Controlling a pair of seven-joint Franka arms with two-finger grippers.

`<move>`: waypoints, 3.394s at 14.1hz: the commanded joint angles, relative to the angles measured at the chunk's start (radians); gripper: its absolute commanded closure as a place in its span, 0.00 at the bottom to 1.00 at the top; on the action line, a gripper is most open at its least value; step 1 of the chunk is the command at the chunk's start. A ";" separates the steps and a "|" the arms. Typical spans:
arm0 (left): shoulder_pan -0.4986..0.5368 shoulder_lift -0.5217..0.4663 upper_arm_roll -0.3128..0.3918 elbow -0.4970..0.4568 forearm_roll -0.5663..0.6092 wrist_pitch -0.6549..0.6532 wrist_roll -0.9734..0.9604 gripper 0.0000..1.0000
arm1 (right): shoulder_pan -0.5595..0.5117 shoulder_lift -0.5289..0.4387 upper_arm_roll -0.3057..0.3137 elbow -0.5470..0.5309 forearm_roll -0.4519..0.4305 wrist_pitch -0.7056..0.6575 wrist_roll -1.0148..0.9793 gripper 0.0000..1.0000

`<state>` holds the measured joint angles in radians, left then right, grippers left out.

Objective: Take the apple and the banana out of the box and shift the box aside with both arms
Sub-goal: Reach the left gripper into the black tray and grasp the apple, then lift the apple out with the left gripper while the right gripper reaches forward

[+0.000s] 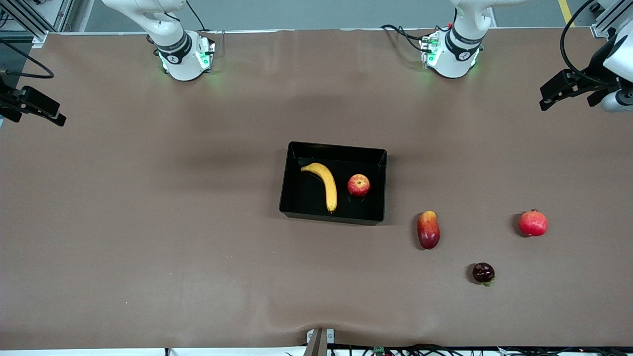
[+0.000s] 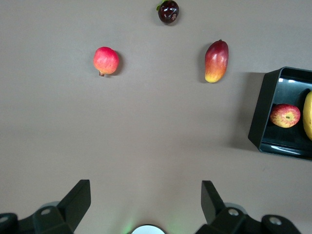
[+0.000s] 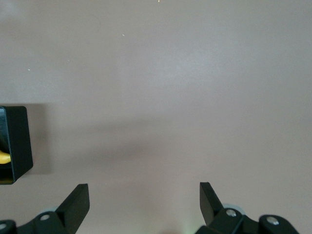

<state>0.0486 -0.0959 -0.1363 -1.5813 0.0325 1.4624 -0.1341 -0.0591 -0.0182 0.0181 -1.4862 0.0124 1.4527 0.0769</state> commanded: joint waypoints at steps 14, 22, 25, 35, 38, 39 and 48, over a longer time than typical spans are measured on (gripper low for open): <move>-0.205 0.370 -0.149 0.026 -0.017 0.225 -0.480 0.00 | -0.001 0.004 0.002 0.017 0.000 -0.006 0.009 0.00; -0.441 0.645 -0.148 0.020 0.105 0.519 -1.123 0.00 | 0.001 0.006 0.002 0.017 0.000 -0.006 0.009 0.00; -0.476 0.740 -0.144 0.021 0.119 0.627 -1.245 0.00 | 0.002 0.006 0.002 0.017 0.000 -0.006 0.009 0.00; -0.483 0.826 -0.143 0.020 0.179 0.716 -1.277 0.99 | 0.116 0.069 0.008 0.017 0.001 0.000 0.021 0.00; -0.472 0.753 -0.141 0.030 0.181 0.634 -1.274 1.00 | 0.134 0.078 0.008 0.015 0.006 0.006 0.023 0.00; -0.467 0.707 -0.140 0.033 0.181 0.581 -1.253 1.00 | 0.137 0.084 0.008 0.015 0.015 0.014 0.023 0.00; -0.089 0.486 -0.148 -0.011 0.165 0.431 -0.739 1.00 | 0.171 0.147 0.008 0.017 0.101 0.083 0.052 0.00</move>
<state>-0.1074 0.3756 -0.2744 -1.5429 0.1947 1.8821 -0.9439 0.0876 0.1087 0.0313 -1.4862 0.0929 1.5296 0.0911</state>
